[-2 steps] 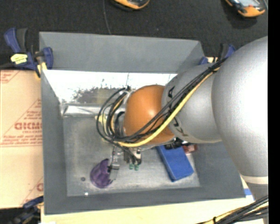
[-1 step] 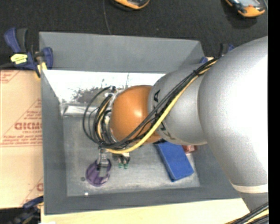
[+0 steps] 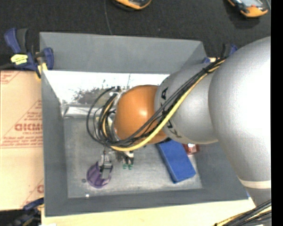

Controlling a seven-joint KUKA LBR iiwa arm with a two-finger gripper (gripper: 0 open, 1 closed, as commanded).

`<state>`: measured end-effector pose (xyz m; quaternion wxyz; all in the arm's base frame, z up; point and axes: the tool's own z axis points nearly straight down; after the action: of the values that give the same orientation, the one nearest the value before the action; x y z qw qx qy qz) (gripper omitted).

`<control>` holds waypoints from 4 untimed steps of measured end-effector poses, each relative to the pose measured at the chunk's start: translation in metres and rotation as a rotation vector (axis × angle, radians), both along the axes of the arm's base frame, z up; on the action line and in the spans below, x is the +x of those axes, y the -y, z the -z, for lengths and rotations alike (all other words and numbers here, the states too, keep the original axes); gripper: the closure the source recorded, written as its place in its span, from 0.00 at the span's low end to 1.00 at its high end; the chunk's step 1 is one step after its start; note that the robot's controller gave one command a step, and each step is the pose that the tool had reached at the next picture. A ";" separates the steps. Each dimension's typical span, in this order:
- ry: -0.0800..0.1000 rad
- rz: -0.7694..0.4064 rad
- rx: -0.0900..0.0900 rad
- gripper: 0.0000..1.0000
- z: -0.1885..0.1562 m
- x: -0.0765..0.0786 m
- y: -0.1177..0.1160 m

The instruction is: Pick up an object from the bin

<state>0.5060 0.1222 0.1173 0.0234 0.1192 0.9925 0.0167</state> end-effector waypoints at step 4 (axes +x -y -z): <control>0.014 -0.147 -0.009 0.00 -0.030 -0.010 0.008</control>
Offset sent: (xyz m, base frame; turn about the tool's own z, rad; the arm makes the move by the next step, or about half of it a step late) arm -0.0281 0.0301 -0.0118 0.1392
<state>0.4956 0.1143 0.1474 0.0297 0.0455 0.9984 0.0147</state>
